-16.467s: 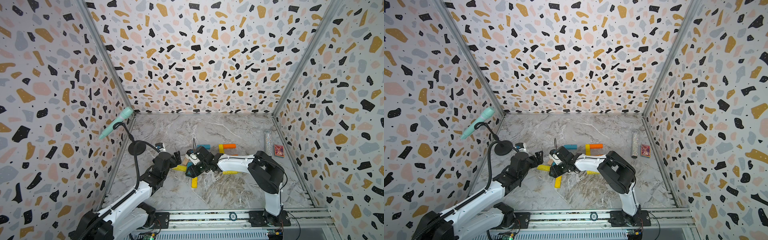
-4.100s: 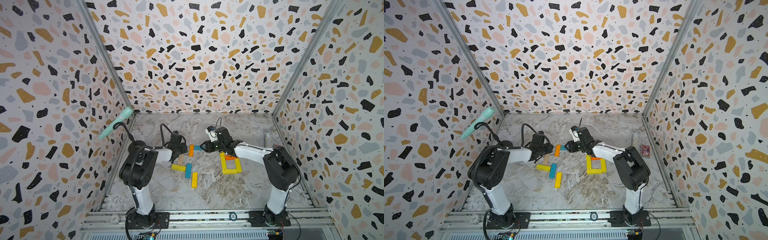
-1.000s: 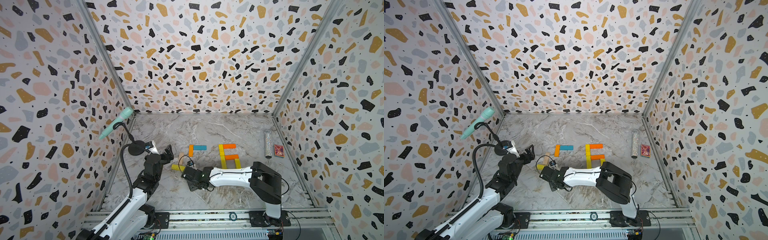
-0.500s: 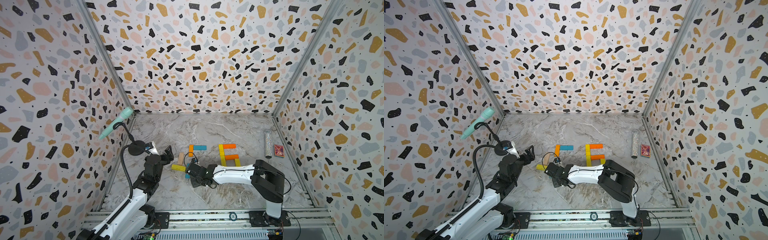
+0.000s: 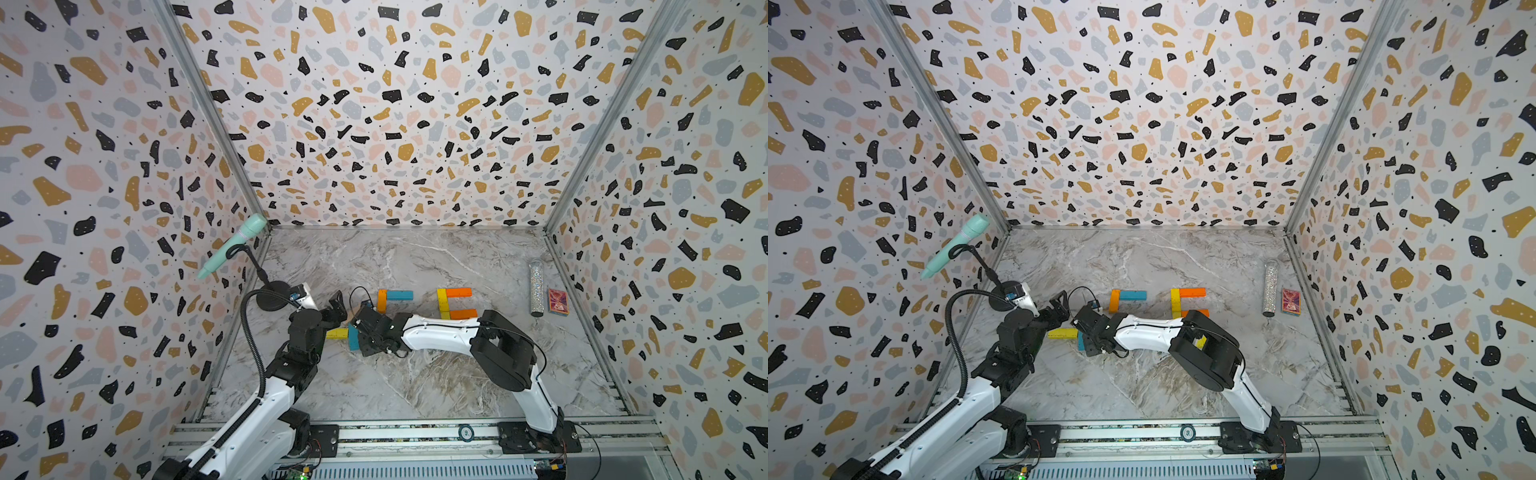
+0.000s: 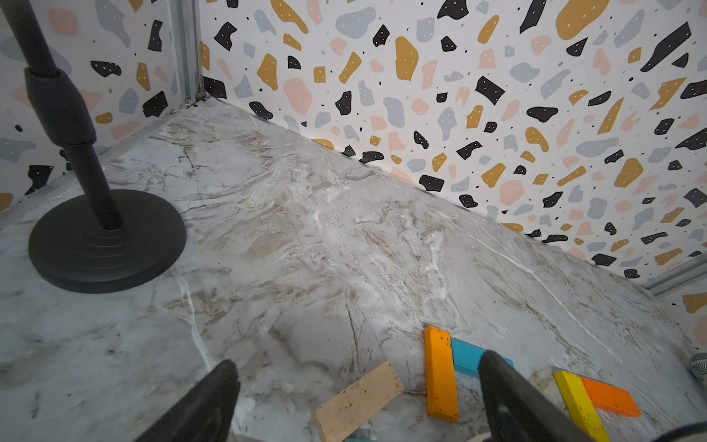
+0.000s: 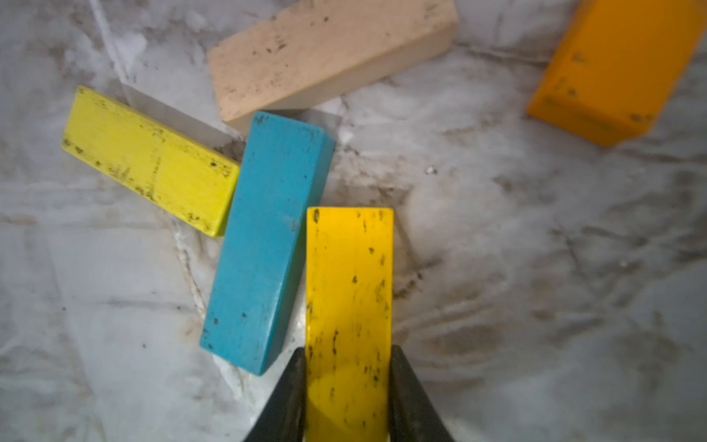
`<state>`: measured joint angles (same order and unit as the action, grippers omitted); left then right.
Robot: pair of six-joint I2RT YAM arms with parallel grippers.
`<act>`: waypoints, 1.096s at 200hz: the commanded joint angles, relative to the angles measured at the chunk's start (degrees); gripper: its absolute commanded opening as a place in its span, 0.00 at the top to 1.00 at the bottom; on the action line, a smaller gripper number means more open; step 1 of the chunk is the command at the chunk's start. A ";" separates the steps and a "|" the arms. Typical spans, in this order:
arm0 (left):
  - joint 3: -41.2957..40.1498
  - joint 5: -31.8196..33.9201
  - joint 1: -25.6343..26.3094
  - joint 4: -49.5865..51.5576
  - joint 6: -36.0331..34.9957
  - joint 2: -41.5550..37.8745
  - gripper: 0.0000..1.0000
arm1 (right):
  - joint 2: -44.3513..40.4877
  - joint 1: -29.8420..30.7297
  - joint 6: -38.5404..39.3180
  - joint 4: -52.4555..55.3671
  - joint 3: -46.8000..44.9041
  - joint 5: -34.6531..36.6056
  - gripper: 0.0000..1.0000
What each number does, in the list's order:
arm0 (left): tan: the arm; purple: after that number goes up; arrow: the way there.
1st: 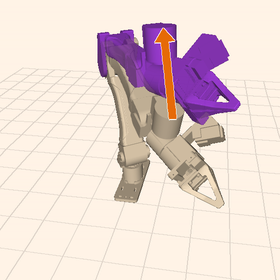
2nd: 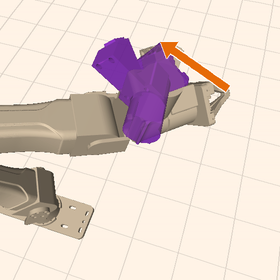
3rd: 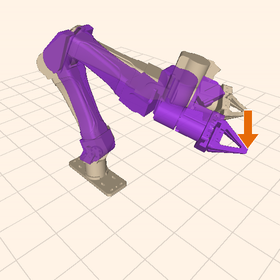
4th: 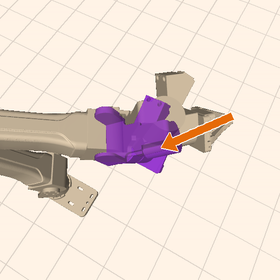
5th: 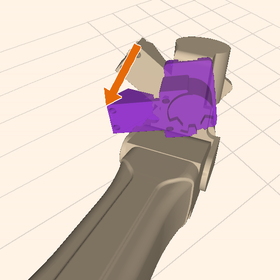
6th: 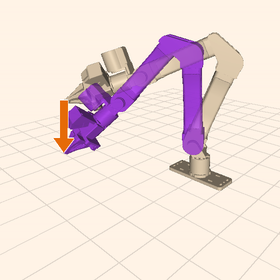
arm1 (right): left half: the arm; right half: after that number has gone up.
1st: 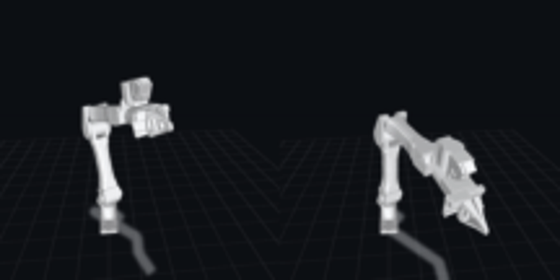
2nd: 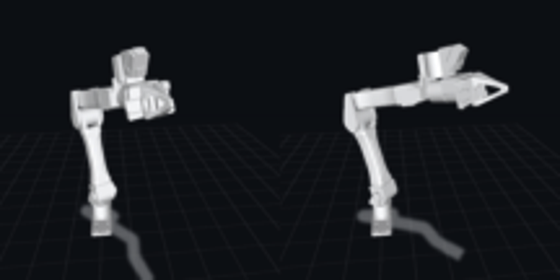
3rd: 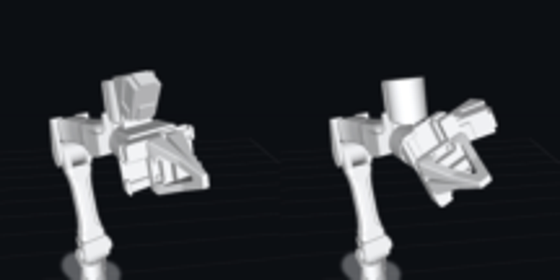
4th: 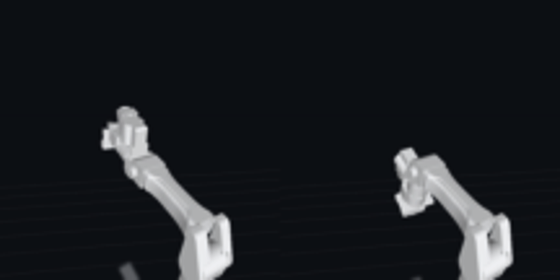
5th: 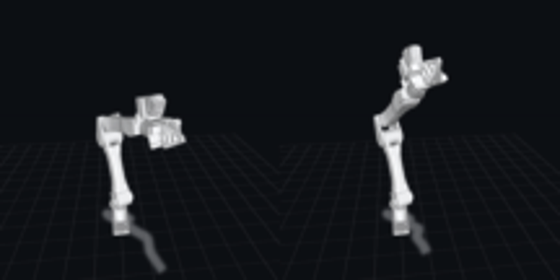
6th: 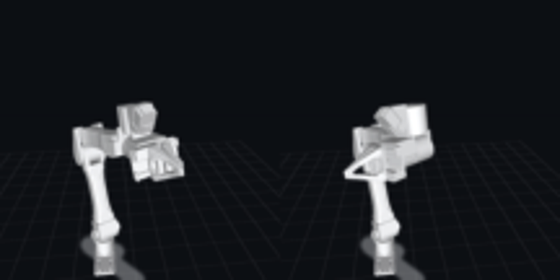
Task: Assemble the number 6 with building blocks
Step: Move the building block to the center of the board.
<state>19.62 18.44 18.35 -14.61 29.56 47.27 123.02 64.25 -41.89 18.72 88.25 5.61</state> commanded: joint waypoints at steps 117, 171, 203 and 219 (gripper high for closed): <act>3.61 -12.81 -0.66 -3.00 -2.39 12.49 0.41 | -9.03 -2.86 0.16 -5.88 -10.06 1.32 0.42; 7.57 -25.51 -0.60 2.27 -3.74 23.19 0.73 | -27.93 -3.93 4.50 -20.59 -28.43 -4.89 0.49; 4.73 -27.32 -0.53 -1.01 -0.66 26.06 0.89 | -32.31 -7.60 3.57 -26.46 -39.22 -12.38 0.70; 4.90 -27.20 -0.42 -0.15 -0.45 27.40 0.95 | -32.00 -8.58 4.48 -28.60 -41.58 -14.62 0.77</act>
<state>24.97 -6.24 18.02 -13.96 28.12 73.43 90.32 57.17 -38.50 -5.32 50.57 -3.42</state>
